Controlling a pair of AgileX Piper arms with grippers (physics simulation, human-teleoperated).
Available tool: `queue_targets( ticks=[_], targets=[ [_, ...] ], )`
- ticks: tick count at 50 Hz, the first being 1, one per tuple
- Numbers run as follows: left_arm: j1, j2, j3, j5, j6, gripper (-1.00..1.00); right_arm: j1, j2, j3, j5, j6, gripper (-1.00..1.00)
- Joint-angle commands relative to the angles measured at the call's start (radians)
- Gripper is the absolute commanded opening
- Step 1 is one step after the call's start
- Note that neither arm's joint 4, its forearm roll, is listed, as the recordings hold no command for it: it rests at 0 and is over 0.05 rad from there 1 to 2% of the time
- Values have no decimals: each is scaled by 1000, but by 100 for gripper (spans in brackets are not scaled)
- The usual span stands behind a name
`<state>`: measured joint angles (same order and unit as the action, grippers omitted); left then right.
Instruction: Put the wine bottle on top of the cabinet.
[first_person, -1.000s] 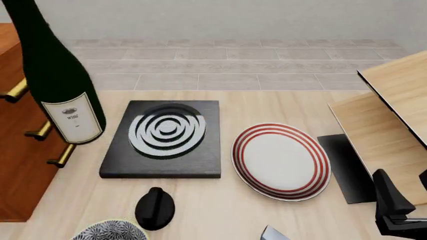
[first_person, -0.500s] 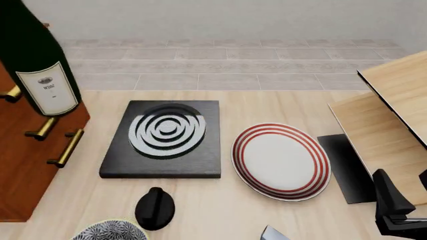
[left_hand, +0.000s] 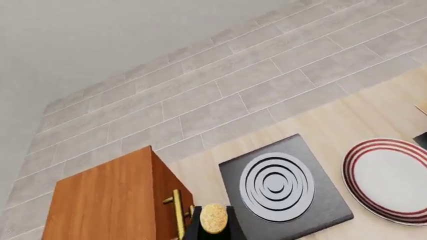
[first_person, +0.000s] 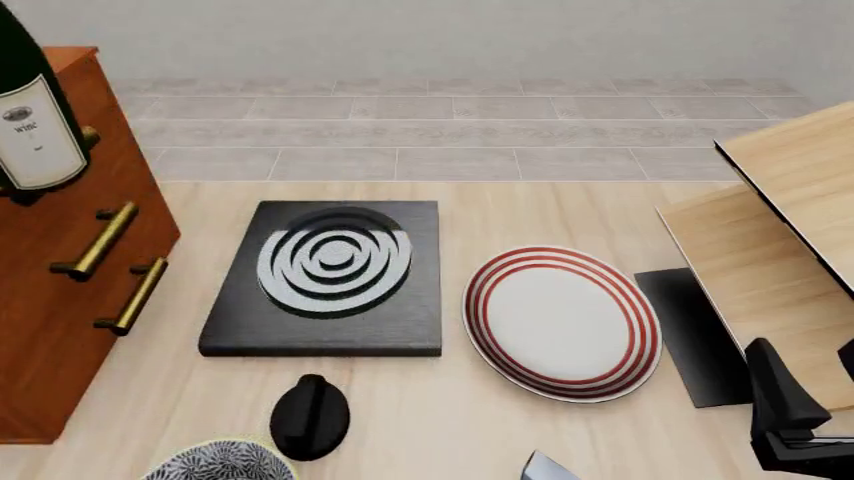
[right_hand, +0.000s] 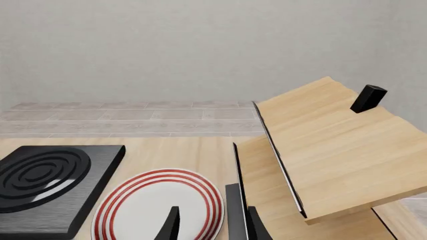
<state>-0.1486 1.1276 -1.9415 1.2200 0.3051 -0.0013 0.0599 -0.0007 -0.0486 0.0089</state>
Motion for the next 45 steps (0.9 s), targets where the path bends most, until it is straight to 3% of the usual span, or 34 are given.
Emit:
queue_targets(
  ticks=[1, 4, 17, 45],
  targets=[
    [88, 13, -54, 0, 15, -100, 0, 0, 0, 0, 0, 100],
    [127, 36, -116, 0, 5, -100, 0, 0, 0, 0, 0, 100],
    [220, 94, -203, 0, -14, -100, 0, 0, 0, 0, 0, 100],
    [358, 185, -288, 0, 15, -100, 0, 0, 0, 0, 0, 100]
  ],
)
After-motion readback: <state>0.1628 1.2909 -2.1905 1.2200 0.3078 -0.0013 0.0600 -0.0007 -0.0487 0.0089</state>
